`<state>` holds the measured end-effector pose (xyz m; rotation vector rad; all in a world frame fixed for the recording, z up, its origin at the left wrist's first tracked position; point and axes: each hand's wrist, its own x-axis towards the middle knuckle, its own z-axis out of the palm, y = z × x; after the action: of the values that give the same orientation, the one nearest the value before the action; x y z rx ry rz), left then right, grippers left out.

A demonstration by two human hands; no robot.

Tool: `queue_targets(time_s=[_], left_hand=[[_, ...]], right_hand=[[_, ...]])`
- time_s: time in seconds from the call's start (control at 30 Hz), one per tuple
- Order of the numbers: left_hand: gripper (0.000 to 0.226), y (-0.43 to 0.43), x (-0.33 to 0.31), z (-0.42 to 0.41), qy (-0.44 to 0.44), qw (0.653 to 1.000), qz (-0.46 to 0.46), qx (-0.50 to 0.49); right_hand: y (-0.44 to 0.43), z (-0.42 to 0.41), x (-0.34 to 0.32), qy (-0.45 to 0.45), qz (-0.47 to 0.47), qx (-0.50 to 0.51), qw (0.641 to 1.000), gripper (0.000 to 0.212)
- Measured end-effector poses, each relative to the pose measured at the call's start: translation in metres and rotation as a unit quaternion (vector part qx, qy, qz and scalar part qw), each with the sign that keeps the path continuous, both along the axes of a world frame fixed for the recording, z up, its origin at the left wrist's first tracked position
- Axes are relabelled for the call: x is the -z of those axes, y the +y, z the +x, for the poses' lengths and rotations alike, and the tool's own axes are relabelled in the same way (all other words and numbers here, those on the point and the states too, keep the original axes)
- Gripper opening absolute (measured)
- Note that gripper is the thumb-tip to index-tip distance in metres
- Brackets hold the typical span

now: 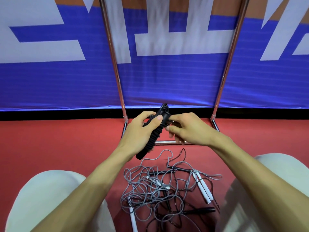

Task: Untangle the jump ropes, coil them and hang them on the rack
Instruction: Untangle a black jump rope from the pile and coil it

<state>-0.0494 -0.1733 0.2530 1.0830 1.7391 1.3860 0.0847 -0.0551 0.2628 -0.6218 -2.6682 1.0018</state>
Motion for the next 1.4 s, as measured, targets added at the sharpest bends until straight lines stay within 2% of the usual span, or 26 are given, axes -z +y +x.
queue_targets(time_s=[0.1, 0.2, 0.33, 0.4, 0.43, 0.53, 0.7, 0.87, 1.07, 1.2, 1.3, 1.4], left_hand=[[0.023, 0.001, -0.001, -0.002, -0.014, 1.000, -0.009, -0.017], [0.025, 0.002, -0.003, -0.002, -0.058, 0.998, 0.002, -0.024], [0.027, 0.001, -0.005, -0.001, -0.108, 0.994, 0.004, -0.024], [0.029, 0.002, -0.005, 0.000, -0.128, 0.992, 0.005, -0.015], [0.029, 0.002, -0.004, 0.001, -0.135, 0.991, 0.006, -0.010], [0.029, 0.003, -0.002, 0.001, -0.147, 0.989, 0.004, -0.001], [0.038, 0.003, -0.001, -0.005, -0.163, 0.987, 0.005, -0.006], [0.040, 0.000, -0.002, -0.006, -0.162, 0.987, -0.008, -0.002], [0.030, -0.005, -0.011, -0.010, -0.168, 0.985, -0.036, 0.017], [0.030, -0.006, -0.013, -0.009, -0.161, 0.985, -0.055, 0.041], [0.027, -0.006, -0.014, -0.009, -0.166, 0.983, -0.062, 0.039], [0.032, -0.005, -0.013, -0.010, -0.177, 0.983, -0.053, 0.026]], right_hand=[[-0.007, -0.007, 0.000, 0.107, -0.024, 0.111, 0.988, 0.016], [-0.016, -0.015, 0.001, 0.239, -0.178, 0.207, 0.932, 0.030], [-0.025, -0.019, 0.000, 0.375, -0.309, 0.227, 0.844, 0.046], [-0.030, -0.021, -0.001, 0.422, -0.326, 0.231, 0.814, 0.042], [-0.031, -0.022, -0.001, 0.435, -0.314, 0.233, 0.811, 0.036], [-0.030, -0.024, 0.005, 0.442, -0.217, 0.220, 0.842, 0.020], [-0.028, -0.022, 0.013, 0.387, -0.042, 0.099, 0.916, 0.034], [-0.021, -0.018, 0.011, 0.334, 0.046, 0.028, 0.941, 0.035], [-0.007, -0.005, -0.008, 0.259, -0.133, -0.058, 0.955, 0.030], [-0.003, 0.001, -0.013, 0.190, -0.175, -0.079, 0.963, 0.038], [-0.005, -0.001, -0.012, 0.220, -0.150, -0.065, 0.962, 0.035], [-0.006, -0.003, -0.008, 0.273, -0.175, -0.011, 0.946, 0.023]])
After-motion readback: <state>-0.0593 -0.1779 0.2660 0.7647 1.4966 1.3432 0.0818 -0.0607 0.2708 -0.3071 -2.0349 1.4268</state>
